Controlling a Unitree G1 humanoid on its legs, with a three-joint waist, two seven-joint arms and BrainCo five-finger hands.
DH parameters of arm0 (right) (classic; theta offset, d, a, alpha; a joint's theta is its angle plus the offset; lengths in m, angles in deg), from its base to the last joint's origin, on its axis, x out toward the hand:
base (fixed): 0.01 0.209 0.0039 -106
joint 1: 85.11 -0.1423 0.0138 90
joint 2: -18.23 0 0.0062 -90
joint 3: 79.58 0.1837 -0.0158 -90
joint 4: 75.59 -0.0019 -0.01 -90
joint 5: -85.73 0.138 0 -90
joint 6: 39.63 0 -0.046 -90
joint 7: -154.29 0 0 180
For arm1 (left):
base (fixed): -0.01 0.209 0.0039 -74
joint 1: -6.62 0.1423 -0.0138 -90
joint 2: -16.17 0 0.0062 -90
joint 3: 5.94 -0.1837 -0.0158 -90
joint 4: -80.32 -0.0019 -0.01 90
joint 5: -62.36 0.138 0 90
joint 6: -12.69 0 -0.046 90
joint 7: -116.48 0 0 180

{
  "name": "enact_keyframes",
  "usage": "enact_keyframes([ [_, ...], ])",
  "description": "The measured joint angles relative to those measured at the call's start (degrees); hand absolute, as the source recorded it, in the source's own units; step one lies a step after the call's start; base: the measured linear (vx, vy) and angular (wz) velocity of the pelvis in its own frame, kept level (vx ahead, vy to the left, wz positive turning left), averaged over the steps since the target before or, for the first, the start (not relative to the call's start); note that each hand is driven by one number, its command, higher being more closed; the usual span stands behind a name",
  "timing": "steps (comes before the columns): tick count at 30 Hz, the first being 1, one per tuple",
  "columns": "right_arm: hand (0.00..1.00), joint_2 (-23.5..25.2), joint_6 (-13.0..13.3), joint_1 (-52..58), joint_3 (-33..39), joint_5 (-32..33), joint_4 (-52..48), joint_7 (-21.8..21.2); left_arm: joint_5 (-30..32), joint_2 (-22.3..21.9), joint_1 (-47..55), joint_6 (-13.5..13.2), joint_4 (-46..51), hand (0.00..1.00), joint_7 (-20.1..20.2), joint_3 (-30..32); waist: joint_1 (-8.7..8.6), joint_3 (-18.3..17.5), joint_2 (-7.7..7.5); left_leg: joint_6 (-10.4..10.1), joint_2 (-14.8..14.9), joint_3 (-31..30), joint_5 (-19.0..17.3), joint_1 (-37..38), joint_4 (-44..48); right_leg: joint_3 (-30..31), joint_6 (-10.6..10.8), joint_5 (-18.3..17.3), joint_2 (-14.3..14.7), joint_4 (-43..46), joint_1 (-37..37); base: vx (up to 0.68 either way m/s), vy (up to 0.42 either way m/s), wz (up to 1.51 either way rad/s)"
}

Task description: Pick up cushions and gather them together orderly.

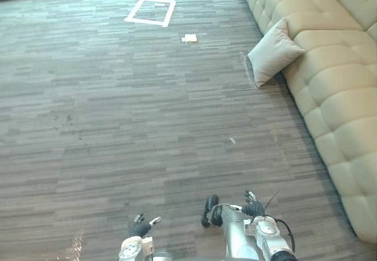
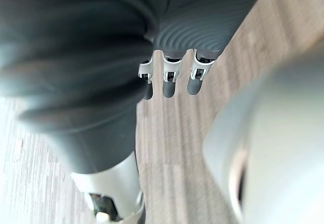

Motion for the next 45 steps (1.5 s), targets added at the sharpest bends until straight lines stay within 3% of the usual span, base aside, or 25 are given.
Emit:
enact_keyframes([
  [3,0.00,1.41,-0.01,1.04,-0.08,0.48,1.17,0.19,-0.09,1.88,0.27,-0.11,2.01,0.00,0.01,0.27,0.99,0.24,-2.60,2.93,0.88,4.50,-6.44,-10.15,0.37,0.95,1.54,-2.06,0.28,-7.83,11.04,0.55,-0.028,-0.03],
  [5,0.00,1.39,-0.19,0.71,0.40,0.55,2.74,0.28,-0.17,2.05,0.00,-0.29,3.87,0.00,0.04,0.32,2.25,0.50,-3.05,3.59,-1.16,6.50,-7.99,-17.02,-14.32,2.48,4.14,-1.96,-0.14,-11.85,16.52,0.59,0.076,-0.37],
  [7,0.00,1.63,-0.20,0.60,2.06,0.52,3.22,0.48,-0.66,1.99,-0.19,-0.43,4.96,0.00,0.03,0.44,3.02,0.91,-3.70,2.78,-4.70,6.21,-4.51,-19.48,-33.16,3.68,6.46,-3.12,-1.61,-14.11,20.07,0.61,0.208,-0.40],
  [8,0.00,1.52,-0.06,0.29,2.16,0.52,4.19,0.73,-0.80,1.91,0.03,-0.44,5.46,0.00,0.00,0.44,3.28,0.97,-3.68,1.91,-6.41,5.37,2.45,-19.33,-45.10,4.29,8.38,-4.22,-2.06,-15.82,22.39,0.56,0.259,-0.45],
  [9,0.00,1.40,-0.08,0.31,2.00,0.52,4.84,0.88,-1.15,1.72,0.12,-0.53,5.46,0.00,-0.06,0.43,3.79,0.84,-3.95,1.33,-6.82,4.68,8.11,-18.74,-46.64,5.41,9.24,-4.71,-2.15,-16.79,23.91,0.70,0.316,-0.48],
  [10,0.00,2.02,-0.07,0.09,1.89,0.52,5.43,1.23,-1.38,2.11,-0.27,-0.69,5.60,0.00,-0.13,0.42,4.41,0.57,-5.42,5.43,-8.39,5.06,9.32,-18.45,-45.25,6.86,9.71,-5.18,-3.20,-17.78,25.41,0.49,0.194,-0.36],
  [12,0.00,3.33,0.12,-0.30,1.66,0.49,4.92,1.27,-1.53,2.88,-1.12,-1.04,5.87,0.00,-0.04,1.18,4.27,0.41,-7.05,6.70,-8.21,4.64,2.91,-21.81,-36.83,7.36,10.12,-3.66,-4.56,-15.45,24.65,0.60,0.242,-0.15],
  [14,0.00,3.58,0.09,0.25,1.59,0.45,5.19,1.25,-2.32,2.52,-1.13,-1.02,5.61,0.00,-0.23,2.68,4.58,0.21,-7.60,8.28,-8.02,5.44,-4.43,-20.56,-29.40,10.33,12.32,-3.78,-7.34,-4.09,22.76,0.67,0.332,-0.12],
  [16,0.00,3.57,0.10,0.14,1.57,0.25,5.36,1.23,-2.28,2.91,-1.07,-0.52,4.63,0.00,-0.22,2.46,4.55,0.18,-8.00,8.90,-9.38,7.40,-8.72,-15.47,-29.18,11.91,13.98,0.56,-12.35,17.36,15.62,0.53,0.240,-0.11],
  [18,0.00,3.55,0.05,0.41,1.53,-0.25,5.35,1.10,-2.27,2.94,0.10,0.18,4.16,0.00,-0.46,2.45,3.65,0.44,-7.95,9.51,-11.45,8.06,-12.15,-6.74,-33.29,7.88,10.89,-0.34,-17.08,37.61,7.85,0.53,0.122,-0.04],
  [19,0.00,3.44,0.03,0.38,1.56,-0.27,5.07,1.03,-2.29,2.87,0.67,0.16,4.19,0.00,-0.50,2.45,3.15,0.53,-7.54,9.36,-11.67,8.15,-12.30,-4.26,-35.13,6.56,9.62,-1.12,-17.10,39.41,6.14,0.55,0.062,-0.04],
  [22,0.00,2.98,0.16,-0.06,1.60,-0.30,3.44,1.00,-2.26,3.08,1.51,0.17,3.71,0.00,-0.48,1.87,2.26,0.64,-6.70,7.72,-12.00,9.76,-12.00,5.53,-43.40,-0.01,7.86,-4.51,-16.06,35.50,-3.12,0.55,0.041,-0.17],
  [24,0.00,2.55,0.16,-0.11,1.60,-0.27,2.13,0.89,-2.24,3.28,1.44,0.44,2.72,0.00,-0.38,0.71,1.62,0.69,-6.62,7.61,-11.84,9.94,-11.93,9.49,-46.14,-5.37,7.23,-4.54,-14.50,23.58,-7.60,0.51,-0.026,0.06],
  [26,0.00,1.63,0.07,-0.15,1.60,-0.26,2.10,0.81,-2.06,3.13,1.17,0.70,2.60,0.00,-0.26,-0.15,1.42,0.73,-6.54,5.79,-11.42,11.32,-12.04,13.83,-48.75,-10.72,5.20,2.29,-8.84,1.14,-8.96,0.67,-0.083,0.04],
  [27,0.00,1.44,0.06,1.01,1.59,-0.26,2.18,0.81,-1.75,3.14,1.92,0.67,2.66,0.00,-0.22,-0.07,1.31,0.36,-7.18,3.33,-12.28,10.97,-12.53,15.57,-49.03,-11.17,3.15,8.61,-6.85,-5.64,-8.86,0.79,-0.117,0.18],
  [28,0.00,1.37,0.33,2.64,2.00,0.68,1.80,0.63,-1.27,4.03,2.21,0.60,2.11,0.00,-0.10,-0.10,1.11,-0.56,-8.69,0.97,-12.82,10.06,-13.90,17.91,-48.58,-8.25,-6.47,15.65,-6.12,-6.34,-9.41,0.67,-0.099,-0.11],
  [29,0.00,0.00,0.31,0.87,2.07,0.08,1.83,0.77,-0.98,2.86,1.55,0.89,0.86,0.00,-0.16,-0.05,1.01,-1.12,-5.09,0.07,-10.18,9.48,-13.92,18.52,-47.03,-7.35,-5.80,12.77,-4.57,-1.25,-10.67,0.63,-0.102,-0.08],
  [31,0.00,-0.67,0.57,0.69,2.07,-0.18,0.55,0.60,0.09,2.27,0.31,0.66,0.16,0.00,-0.07,-1.01,-0.43,-1.69,-3.62,-2.00,-7.22,6.37,-10.19,13.15,-35.09,-7.13,-3.94,6.47,-3.78,2.62,-11.06,0.55,-0.141,-0.16],
  [33,0.00,-0.46,0.01,0.95,1.94,-0.21,0.62,0.38,0.11,1.90,-0.13,0.67,-0.82,0.00,-0.08,-1.42,-0.03,-1.37,-2.02,-2.68,-3.00,3.84,-3.75,6.07,-17.09,-5.68,-3.55,3.69,-1.35,1.49,-7.85,0.53,-0.111,-0.41],
  [35,0.00,0.38,-0.13,1.53,2.07,-0.14,1.02,0.49,0.11,2.40,0.00,0.51,-0.62,0.00,0.23,-1.91,0.05,-0.71,-2.28,-2.82,0.61,4.61,-7.76,0.15,-2.52,-3.29,-3.34,1.80,1.51,-2.43,0.09,0.61,-0.062,-0.58],
  [37,0.00,0.85,-0.21,1.46,2.11,-0.12,2.51,0.59,0.08,2.83,0.06,0.10,0.14,0.00,0.27,-1.82,0.15,-0.36,-3.17,-1.10,0.28,5.11,-9.77,-3.81,-3.70,-0.83,-2.12,1.69,2.59,-6.54,5.52,0.41,-0.037,-0.48],
  [39,0.00,0.90,-0.24,1.40,2.38,-0.12,2.70,0.74,0.01,2.43,0.10,-0.27,2.21,0.00,0.38,-0.75,1.70,-0.21,-3.60,1.29,-2.35,3.97,-11.40,-10.82,-16.89,4.29,-0.72,2.00,3.57,-10.75,9.54,0.37,0.071,-1.03],
  [41,0.00,1.08,-0.28,1.25,2.42,-0.12,2.70,0.77,-0.06,2.23,0.01,-0.27,2.61,0.00,0.48,0.00,1.95,-0.07,-3.69,1.35,-4.94,0.89,-10.84,-13.44,-26.08,6.81,-0.18,1.49,3.48,-11.79,10.89,0.29,0.126,-0.90],
  [43,0.00,1.29,-0.40,1.65,2.42,-0.14,3.26,0.89,-0.27,2.06,-0.06,-0.32,2.94,0.00,0.43,0.48,2.50,0.44,-3.80,0.83,-7.61,-4.47,-6.89,-14.30,-39.84,10.21,1.45,0.33,3.05,-12.50,13.45,0.30,0.196,-0.86],
  [45,0.00,1.23,-0.49,1.53,2.23,-0.16,4.27,1.34,-0.43,2.13,0.02,-0.24,3.01,0.00,0.44,0.44,3.11,0.30,-4.12,-1.00,-9.11,-6.56,2.01,-12.46,-45.89,14.48,4.08,-1.74,2.43,-12.50,15.18,0.36,0.278,-0.90],
])
